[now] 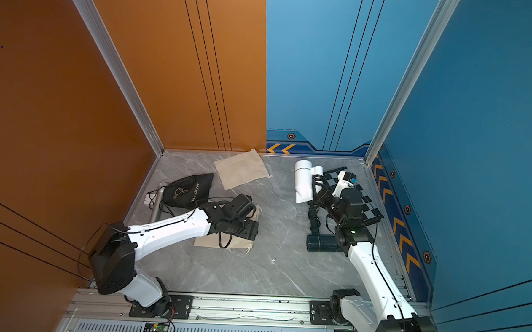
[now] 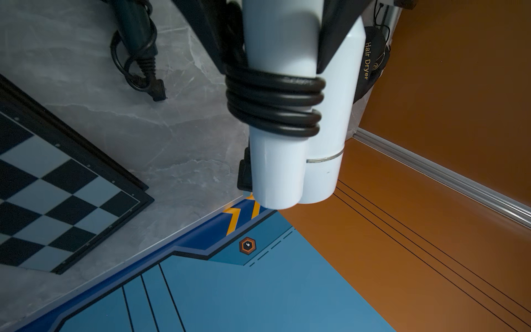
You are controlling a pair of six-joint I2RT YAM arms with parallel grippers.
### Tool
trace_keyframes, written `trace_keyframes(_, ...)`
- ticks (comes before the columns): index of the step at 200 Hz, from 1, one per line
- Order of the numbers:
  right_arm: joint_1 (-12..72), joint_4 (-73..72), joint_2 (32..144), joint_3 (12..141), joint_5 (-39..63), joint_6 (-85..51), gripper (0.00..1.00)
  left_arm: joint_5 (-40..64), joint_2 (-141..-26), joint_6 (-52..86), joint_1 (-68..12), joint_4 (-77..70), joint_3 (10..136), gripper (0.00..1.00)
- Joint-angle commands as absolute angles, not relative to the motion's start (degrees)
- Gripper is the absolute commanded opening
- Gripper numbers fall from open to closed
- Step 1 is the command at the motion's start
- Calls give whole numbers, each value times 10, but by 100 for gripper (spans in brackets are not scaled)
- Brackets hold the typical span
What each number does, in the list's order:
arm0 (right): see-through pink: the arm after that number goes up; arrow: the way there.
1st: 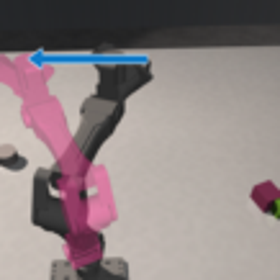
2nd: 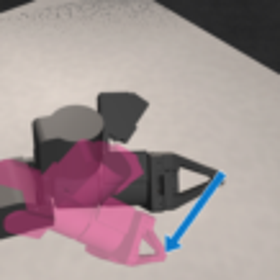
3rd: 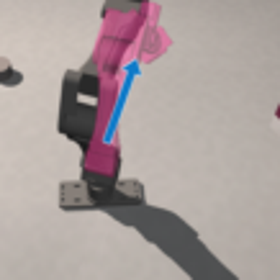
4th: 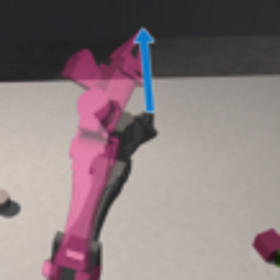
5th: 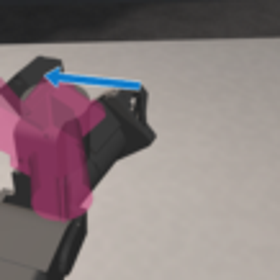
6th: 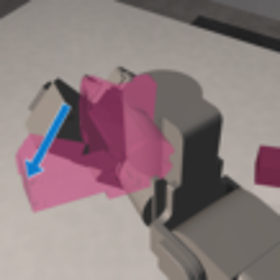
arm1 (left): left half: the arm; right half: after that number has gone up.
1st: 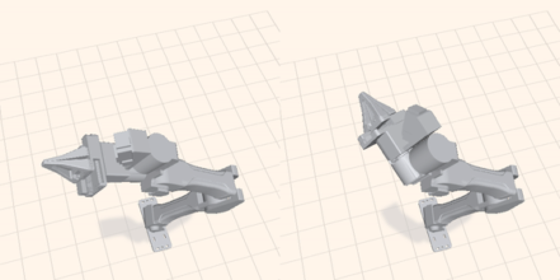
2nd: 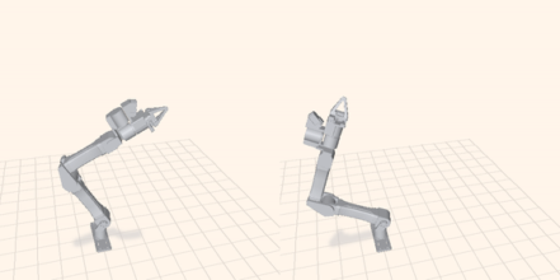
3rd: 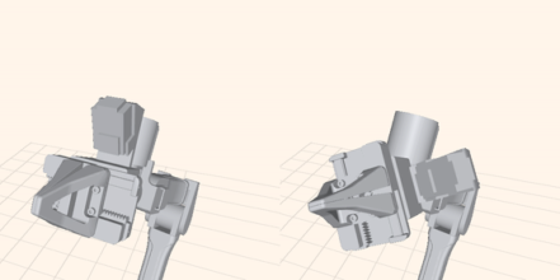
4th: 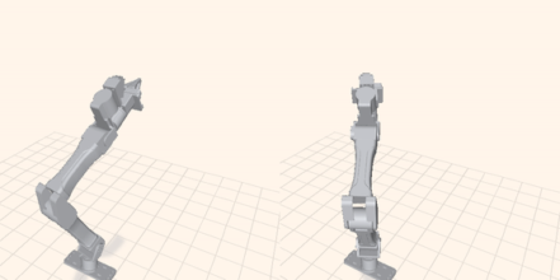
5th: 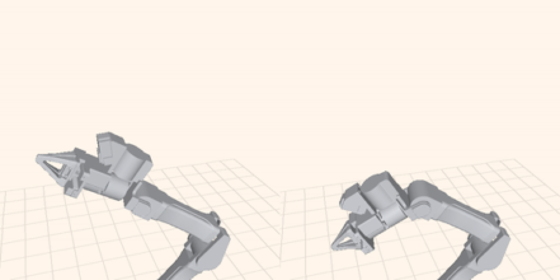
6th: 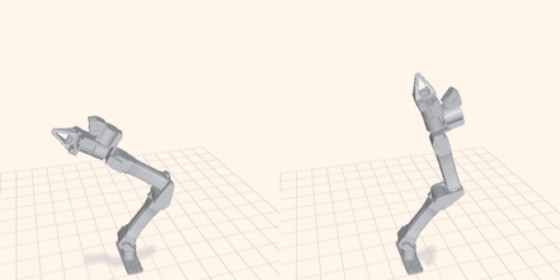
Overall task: Pack away hair dryers
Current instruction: Open the drawstring bag at the center of the board.
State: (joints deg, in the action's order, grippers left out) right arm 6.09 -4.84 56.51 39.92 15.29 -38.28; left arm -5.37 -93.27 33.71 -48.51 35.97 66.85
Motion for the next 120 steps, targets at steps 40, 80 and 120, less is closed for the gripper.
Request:
trace_keyframes(40, 45, -4, 492, 388, 193, -356, 23, -159, -1050, 322, -490, 418, 767, 77)
trace_keyframes(80, 43, -13, 481, 377, 218, -365, 23, -173, -1114, 304, -483, 419, 820, 67)
trace_keyframes(120, 55, 5, 473, 383, 218, -351, 22, -172, -1149, 296, -472, 419, 845, 50)
